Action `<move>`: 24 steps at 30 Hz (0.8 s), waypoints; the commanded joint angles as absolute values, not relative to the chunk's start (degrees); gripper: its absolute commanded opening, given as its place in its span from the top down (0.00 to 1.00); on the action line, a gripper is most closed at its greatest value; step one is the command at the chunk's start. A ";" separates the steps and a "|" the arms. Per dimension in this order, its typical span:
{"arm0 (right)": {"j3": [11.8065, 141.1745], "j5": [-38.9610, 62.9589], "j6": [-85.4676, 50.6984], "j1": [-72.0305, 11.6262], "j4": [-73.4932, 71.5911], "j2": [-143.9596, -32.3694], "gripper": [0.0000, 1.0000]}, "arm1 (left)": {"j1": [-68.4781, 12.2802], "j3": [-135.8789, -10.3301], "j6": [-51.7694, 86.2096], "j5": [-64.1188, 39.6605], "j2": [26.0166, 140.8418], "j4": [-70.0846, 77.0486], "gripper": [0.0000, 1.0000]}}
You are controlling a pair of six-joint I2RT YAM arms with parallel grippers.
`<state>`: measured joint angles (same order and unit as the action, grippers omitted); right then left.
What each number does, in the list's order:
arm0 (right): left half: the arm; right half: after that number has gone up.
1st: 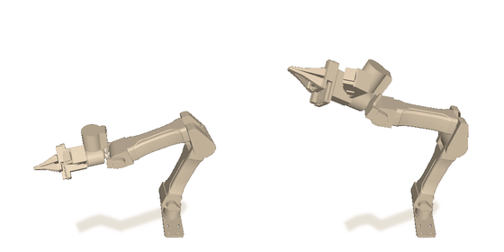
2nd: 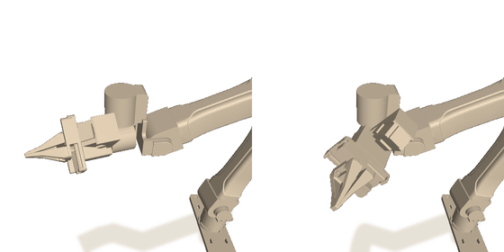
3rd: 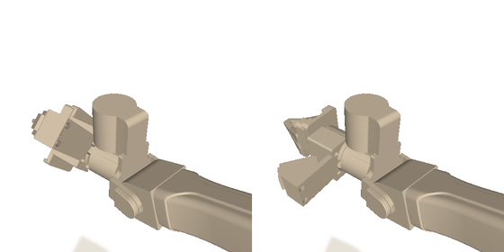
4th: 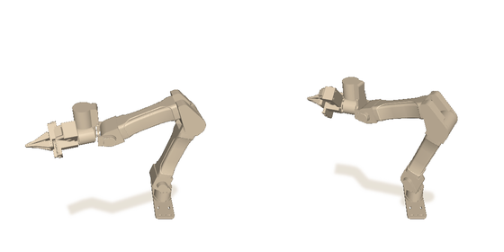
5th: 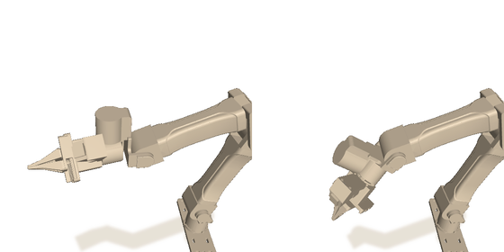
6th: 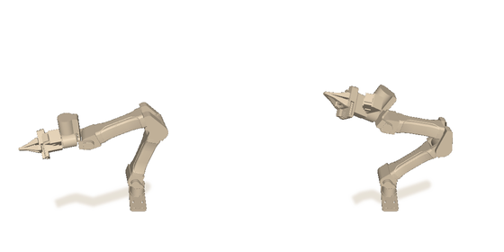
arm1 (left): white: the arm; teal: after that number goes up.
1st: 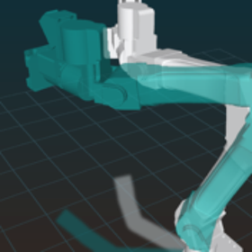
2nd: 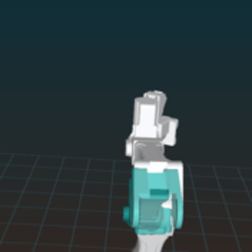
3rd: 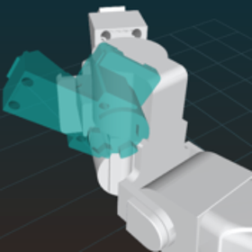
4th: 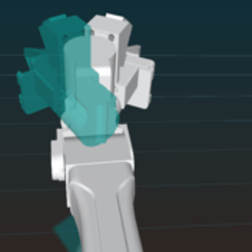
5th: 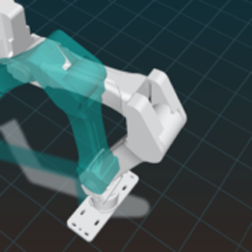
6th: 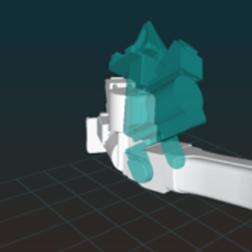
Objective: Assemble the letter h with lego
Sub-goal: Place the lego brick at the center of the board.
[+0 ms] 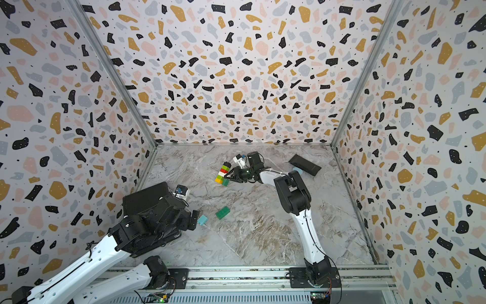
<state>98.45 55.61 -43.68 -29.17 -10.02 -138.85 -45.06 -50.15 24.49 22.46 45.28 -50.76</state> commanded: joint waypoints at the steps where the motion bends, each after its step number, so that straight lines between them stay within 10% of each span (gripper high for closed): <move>1: 102.93 60.19 -48.08 -29.25 -6.89 -140.24 0.94 | -44.75 -51.16 24.00 21.73 44.74 -49.85 0.01; 11: 114.08 63.93 -48.93 -30.40 -1.12 -148.70 0.86 | -44.73 -51.15 24.00 21.09 44.76 -49.73 0.01; 24: 127.15 55.78 -41.66 -29.89 13.53 -153.98 0.36 | -44.48 -51.15 23.99 20.74 45.08 -49.60 0.01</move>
